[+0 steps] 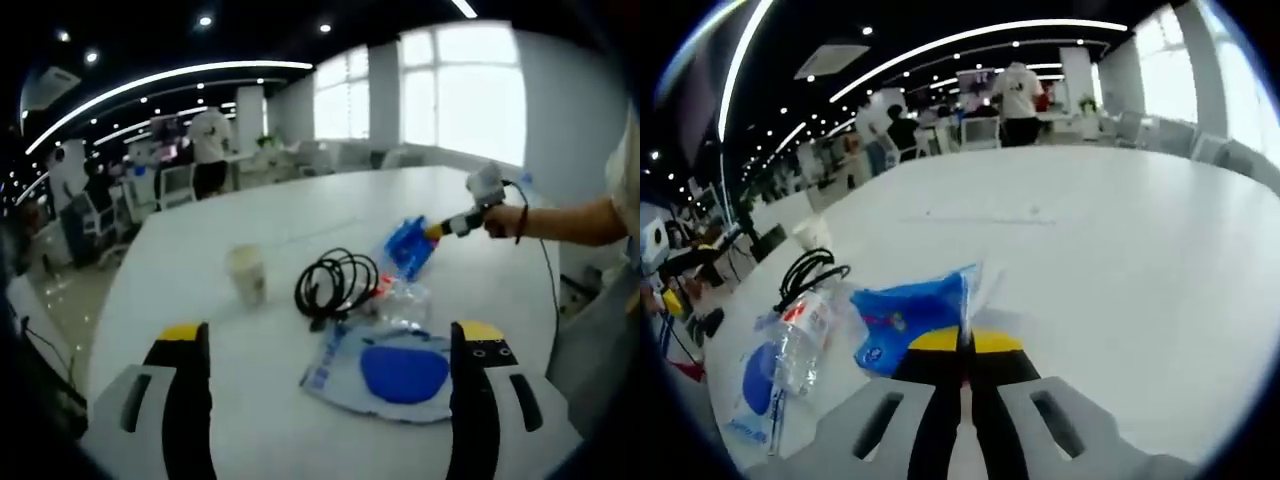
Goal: Arrange the tabletop items into an orderly group along one side of the table until the central work area is clear of visible clutter.
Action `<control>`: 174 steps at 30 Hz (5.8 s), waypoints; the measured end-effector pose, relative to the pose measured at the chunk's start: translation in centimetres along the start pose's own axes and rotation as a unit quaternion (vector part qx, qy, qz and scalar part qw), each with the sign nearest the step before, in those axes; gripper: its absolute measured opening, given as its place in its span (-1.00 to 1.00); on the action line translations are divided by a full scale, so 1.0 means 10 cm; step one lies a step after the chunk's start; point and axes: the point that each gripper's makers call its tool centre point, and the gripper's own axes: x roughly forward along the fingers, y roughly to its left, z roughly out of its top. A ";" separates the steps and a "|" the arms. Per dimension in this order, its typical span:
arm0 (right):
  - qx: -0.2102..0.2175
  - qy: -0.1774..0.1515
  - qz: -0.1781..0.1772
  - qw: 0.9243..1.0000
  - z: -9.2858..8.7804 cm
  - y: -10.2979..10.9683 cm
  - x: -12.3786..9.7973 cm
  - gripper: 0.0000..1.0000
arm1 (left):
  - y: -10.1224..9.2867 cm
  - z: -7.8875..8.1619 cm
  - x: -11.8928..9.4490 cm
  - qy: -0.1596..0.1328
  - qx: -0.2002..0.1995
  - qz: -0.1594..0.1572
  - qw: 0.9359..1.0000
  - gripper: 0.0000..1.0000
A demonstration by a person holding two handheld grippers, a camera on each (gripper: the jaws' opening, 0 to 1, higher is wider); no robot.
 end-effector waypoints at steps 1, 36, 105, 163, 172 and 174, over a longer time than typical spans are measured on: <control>-0.004 -0.003 0.000 1.000 0.04 -0.01 -0.02 -0.98 | 0.00 0.00 0.00 -0.001 0.000 0.000 1.000 0.95; 0.041 -0.031 -0.041 0.998 0.38 -0.59 -0.06 -0.98 | 0.00 -0.01 -0.01 0.002 0.004 0.003 1.000 0.95; 0.030 0.040 -0.093 0.994 0.17 -0.59 -0.01 0.65 | 0.00 -0.04 0.01 0.015 -0.003 0.016 1.000 0.99; 0.040 0.089 0.117 0.988 0.29 1.85 0.59 0.82 | -0.04 0.06 0.02 0.007 -0.008 0.003 1.000 0.99; 0.050 0.102 0.101 0.988 0.22 1.94 0.82 0.47 | -0.03 0.08 0.00 0.003 -0.008 0.004 1.000 0.99; 0.062 0.099 0.104 0.988 0.24 1.99 0.84 0.41 | -0.02 0.10 -0.02 0.000 -0.010 0.005 1.000 0.99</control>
